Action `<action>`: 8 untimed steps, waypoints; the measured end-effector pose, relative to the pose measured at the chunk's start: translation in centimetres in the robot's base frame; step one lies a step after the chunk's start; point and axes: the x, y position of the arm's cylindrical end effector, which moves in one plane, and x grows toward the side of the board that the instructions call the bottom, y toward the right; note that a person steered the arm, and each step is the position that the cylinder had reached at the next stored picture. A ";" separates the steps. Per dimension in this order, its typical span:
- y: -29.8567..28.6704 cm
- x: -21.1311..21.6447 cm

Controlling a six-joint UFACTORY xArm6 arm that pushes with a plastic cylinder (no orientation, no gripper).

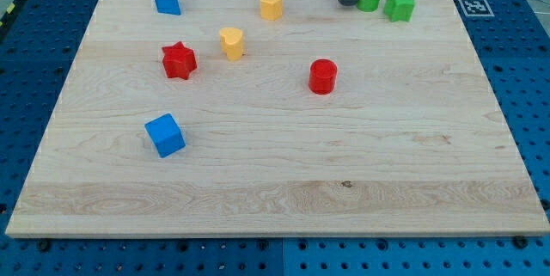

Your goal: Slide the green circle into the top left of the green star

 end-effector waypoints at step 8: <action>1.3 -1.0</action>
